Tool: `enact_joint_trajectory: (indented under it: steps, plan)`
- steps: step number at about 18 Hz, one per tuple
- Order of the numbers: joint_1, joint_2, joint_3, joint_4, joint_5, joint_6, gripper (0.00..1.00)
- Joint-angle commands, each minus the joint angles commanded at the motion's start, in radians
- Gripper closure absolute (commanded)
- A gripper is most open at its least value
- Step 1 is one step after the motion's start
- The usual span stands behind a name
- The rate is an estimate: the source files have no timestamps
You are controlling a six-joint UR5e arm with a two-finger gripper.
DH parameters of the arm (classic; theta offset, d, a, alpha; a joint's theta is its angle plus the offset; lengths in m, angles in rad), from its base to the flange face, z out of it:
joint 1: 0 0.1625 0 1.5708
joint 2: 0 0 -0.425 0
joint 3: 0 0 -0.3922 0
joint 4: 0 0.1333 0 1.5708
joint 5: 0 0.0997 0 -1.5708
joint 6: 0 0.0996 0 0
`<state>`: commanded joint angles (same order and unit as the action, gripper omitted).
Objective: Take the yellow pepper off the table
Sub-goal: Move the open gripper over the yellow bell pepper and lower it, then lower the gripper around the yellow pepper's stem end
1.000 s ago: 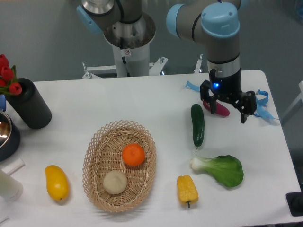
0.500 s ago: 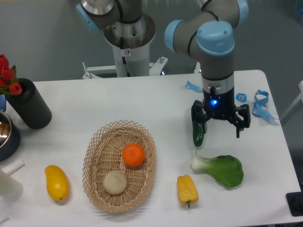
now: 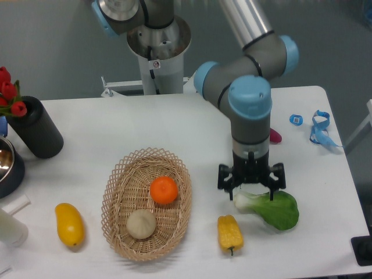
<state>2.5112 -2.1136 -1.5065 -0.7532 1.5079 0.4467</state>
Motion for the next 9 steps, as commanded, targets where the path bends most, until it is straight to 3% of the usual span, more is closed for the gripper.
enact_joint_trajectory:
  steps: [5, 9]
  plan:
    - [-0.011, -0.062, 0.048, 0.0, -0.023, -0.055, 0.0]
    - [-0.012, -0.085, 0.049, 0.002, -0.044, -0.085, 0.0]
